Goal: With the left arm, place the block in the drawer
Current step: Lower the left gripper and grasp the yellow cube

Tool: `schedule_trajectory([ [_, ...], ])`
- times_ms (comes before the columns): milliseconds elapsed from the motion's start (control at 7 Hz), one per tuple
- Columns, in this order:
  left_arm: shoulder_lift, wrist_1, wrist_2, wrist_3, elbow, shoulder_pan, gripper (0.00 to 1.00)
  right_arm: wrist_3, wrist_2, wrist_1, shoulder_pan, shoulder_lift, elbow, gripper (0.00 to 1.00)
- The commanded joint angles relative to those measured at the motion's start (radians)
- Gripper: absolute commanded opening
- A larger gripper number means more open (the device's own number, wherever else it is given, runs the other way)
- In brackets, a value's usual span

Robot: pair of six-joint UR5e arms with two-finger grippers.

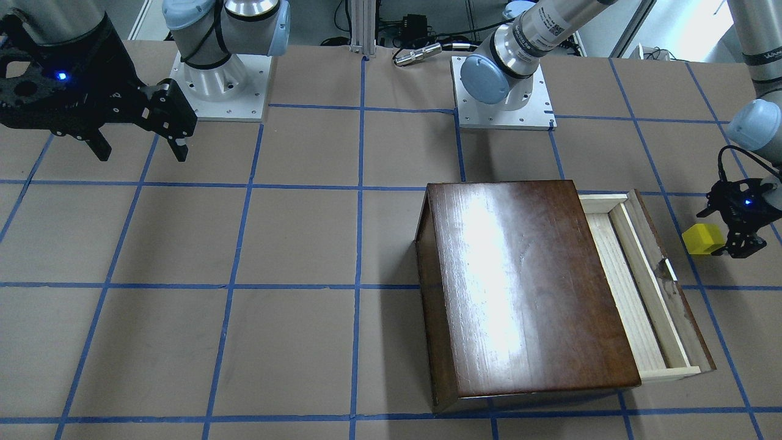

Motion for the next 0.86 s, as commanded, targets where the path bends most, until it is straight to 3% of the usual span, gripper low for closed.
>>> schedule_trajectory([
  [0, -0.004, 0.002, -0.003, -0.001, -0.001, 0.0, 1.0, 0.0, 0.001, 0.0, 0.001, 0.0, 0.0, 1.0],
  [714, -0.012, 0.025, -0.003, 0.0, -0.02, -0.001, 0.97, 0.0, -0.001, 0.0, 0.001, 0.001, 0.0, 1.0],
])
